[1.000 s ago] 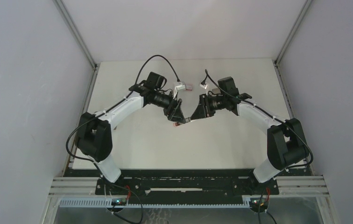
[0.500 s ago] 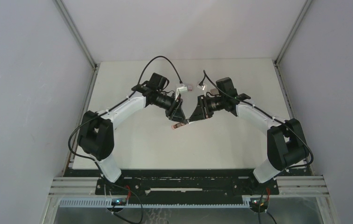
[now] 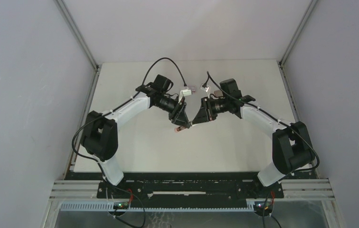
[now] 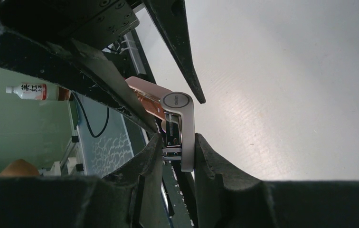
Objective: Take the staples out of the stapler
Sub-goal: Unload the staple at the center of the board.
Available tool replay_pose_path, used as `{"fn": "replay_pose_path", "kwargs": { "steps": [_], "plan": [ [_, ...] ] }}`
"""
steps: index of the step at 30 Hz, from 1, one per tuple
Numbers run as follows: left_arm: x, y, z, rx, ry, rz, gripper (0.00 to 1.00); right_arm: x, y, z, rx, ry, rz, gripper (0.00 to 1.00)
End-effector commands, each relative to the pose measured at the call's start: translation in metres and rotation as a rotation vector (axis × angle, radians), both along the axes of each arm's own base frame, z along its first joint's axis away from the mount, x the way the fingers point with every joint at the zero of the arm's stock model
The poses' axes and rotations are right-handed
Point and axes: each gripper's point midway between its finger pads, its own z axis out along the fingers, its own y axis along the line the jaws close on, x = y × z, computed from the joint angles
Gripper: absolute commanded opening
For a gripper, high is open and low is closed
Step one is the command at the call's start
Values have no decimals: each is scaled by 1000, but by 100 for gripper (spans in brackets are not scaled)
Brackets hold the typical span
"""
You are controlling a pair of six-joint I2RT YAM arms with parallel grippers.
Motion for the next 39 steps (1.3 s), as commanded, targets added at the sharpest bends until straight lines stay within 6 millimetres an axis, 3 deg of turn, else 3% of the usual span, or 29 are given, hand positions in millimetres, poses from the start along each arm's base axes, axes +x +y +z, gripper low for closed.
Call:
{"fn": "replay_pose_path", "kwargs": {
  "steps": [1, 5, 14, 21, 26, 30, 39],
  "plan": [
    [-2, -8, 18, -55, -7, -50, 55, 5, 5, 36, 52, -152, 27, 12],
    [-6, -9, 19, -65, 25, -72, 55, 5, 6, 37, 47, -169, 31, 12],
    [-9, -11, 19, -91, 67, -90, 47, 1, 10, 34, 37, -183, 47, 12],
    [-11, -12, 18, -99, 77, -99, 39, 0, 10, 34, 40, -181, 55, 12],
    [-11, -12, 18, -105, 82, -102, 27, -1, 10, 32, 40, -173, 59, 14],
    [-11, -12, 18, -101, 78, -100, 21, 0, 11, 30, 40, -162, 60, 23],
    [9, -4, 11, -38, 16, -25, 17, 16, -4, 31, 51, -118, -8, 62]
  ]
}}
